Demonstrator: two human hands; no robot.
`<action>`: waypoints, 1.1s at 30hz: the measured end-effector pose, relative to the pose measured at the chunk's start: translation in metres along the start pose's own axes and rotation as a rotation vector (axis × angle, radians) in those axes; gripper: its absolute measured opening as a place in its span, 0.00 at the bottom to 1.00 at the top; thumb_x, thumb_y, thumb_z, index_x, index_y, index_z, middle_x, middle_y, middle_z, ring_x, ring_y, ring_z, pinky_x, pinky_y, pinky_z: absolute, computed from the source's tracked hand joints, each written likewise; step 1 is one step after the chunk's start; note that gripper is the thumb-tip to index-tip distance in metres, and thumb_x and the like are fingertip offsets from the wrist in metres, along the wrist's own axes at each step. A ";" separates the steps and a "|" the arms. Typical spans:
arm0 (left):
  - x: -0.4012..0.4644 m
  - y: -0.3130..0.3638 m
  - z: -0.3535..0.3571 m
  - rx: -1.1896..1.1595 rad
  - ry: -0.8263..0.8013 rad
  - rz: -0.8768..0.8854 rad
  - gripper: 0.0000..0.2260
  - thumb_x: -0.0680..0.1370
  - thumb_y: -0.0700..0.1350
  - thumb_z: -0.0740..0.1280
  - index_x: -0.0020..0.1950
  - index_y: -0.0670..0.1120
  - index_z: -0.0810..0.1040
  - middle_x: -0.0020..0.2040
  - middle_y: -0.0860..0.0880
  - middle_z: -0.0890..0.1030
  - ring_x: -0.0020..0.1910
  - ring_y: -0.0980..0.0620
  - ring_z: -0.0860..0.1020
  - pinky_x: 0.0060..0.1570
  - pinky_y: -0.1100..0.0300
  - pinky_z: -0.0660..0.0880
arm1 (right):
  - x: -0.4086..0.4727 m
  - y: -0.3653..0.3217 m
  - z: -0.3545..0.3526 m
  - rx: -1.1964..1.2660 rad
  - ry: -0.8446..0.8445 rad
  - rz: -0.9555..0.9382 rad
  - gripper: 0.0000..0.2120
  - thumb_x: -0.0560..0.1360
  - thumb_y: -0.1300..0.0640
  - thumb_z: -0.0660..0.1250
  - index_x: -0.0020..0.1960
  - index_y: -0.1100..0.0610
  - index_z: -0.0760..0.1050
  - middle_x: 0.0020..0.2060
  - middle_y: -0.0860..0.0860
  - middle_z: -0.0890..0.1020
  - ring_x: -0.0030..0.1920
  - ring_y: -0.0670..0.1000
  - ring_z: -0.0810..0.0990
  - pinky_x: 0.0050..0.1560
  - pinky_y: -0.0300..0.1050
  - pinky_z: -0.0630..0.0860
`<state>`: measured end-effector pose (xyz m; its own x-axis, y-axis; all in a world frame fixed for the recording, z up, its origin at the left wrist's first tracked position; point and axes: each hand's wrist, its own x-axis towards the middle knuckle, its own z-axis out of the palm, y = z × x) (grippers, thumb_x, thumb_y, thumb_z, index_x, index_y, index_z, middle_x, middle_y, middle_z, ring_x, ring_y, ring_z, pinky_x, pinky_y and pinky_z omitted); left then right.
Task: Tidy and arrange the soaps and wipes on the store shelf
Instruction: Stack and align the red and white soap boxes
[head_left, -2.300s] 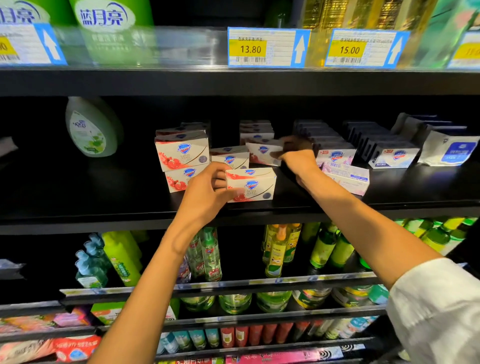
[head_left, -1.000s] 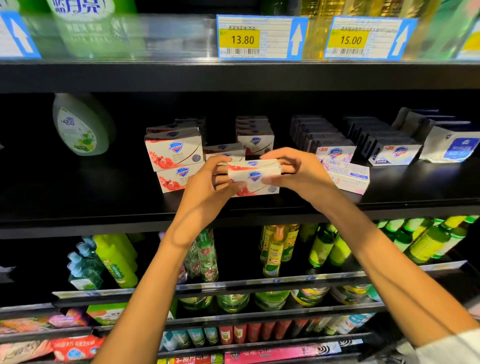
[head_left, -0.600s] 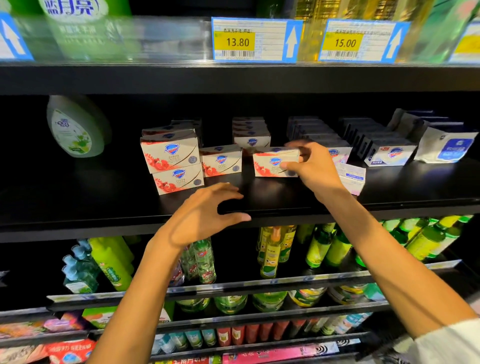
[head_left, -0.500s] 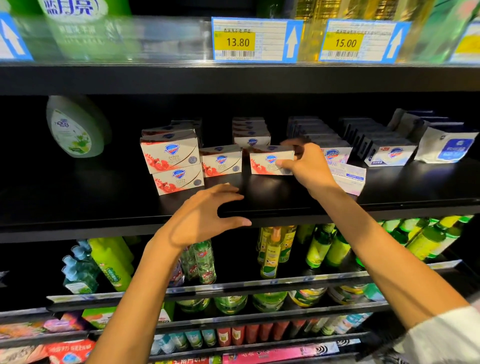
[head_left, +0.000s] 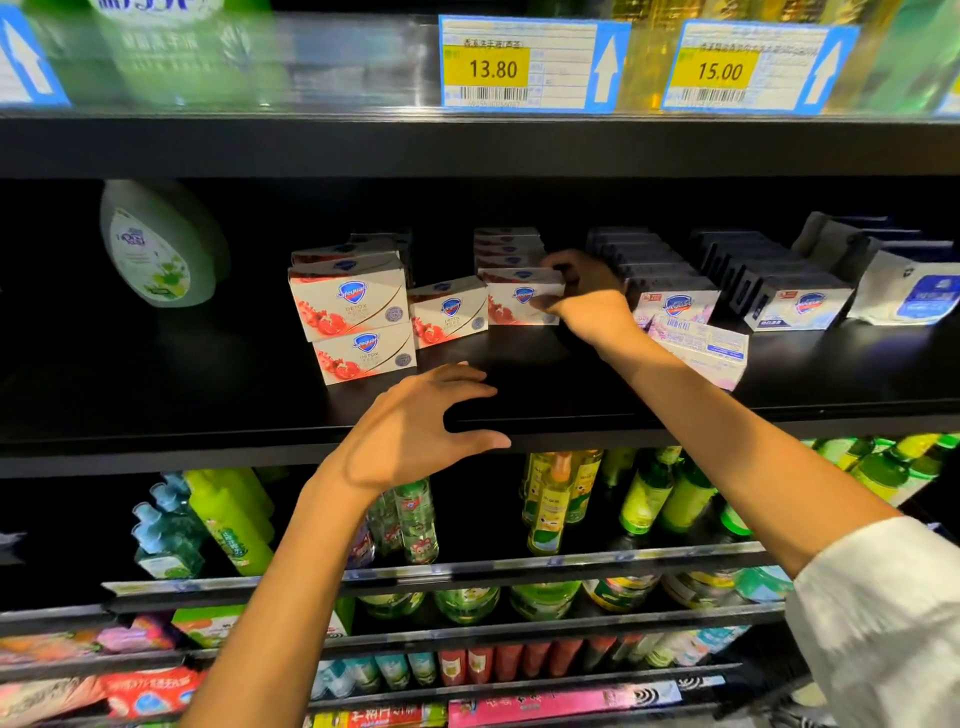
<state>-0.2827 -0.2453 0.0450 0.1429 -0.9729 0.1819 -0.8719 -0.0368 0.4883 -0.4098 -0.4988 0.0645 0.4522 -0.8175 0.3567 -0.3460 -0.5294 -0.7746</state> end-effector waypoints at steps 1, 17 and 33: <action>0.000 0.000 0.000 0.001 0.003 0.002 0.29 0.74 0.70 0.70 0.73 0.61 0.76 0.76 0.66 0.69 0.77 0.66 0.62 0.77 0.54 0.63 | 0.003 0.001 0.003 -0.016 0.007 -0.007 0.22 0.67 0.65 0.82 0.58 0.57 0.80 0.52 0.54 0.85 0.54 0.54 0.84 0.57 0.52 0.82; -0.006 0.004 0.003 -0.069 0.165 0.062 0.27 0.76 0.69 0.68 0.67 0.53 0.82 0.66 0.60 0.78 0.66 0.60 0.76 0.68 0.57 0.73 | -0.028 -0.037 0.001 -0.491 0.015 -0.360 0.27 0.73 0.50 0.75 0.71 0.49 0.75 0.70 0.56 0.69 0.70 0.60 0.67 0.71 0.52 0.70; -0.030 -0.024 -0.030 -0.283 1.103 -0.233 0.22 0.78 0.49 0.75 0.69 0.46 0.73 0.61 0.47 0.74 0.57 0.54 0.76 0.58 0.51 0.77 | -0.024 -0.067 0.026 -0.582 -0.187 -0.409 0.23 0.70 0.43 0.78 0.61 0.47 0.77 0.64 0.52 0.73 0.69 0.57 0.68 0.71 0.52 0.68</action>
<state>-0.2521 -0.2084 0.0533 0.7374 -0.2173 0.6395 -0.6553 -0.0009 0.7553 -0.3758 -0.4377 0.0946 0.7531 -0.5043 0.4227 -0.4767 -0.8609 -0.1778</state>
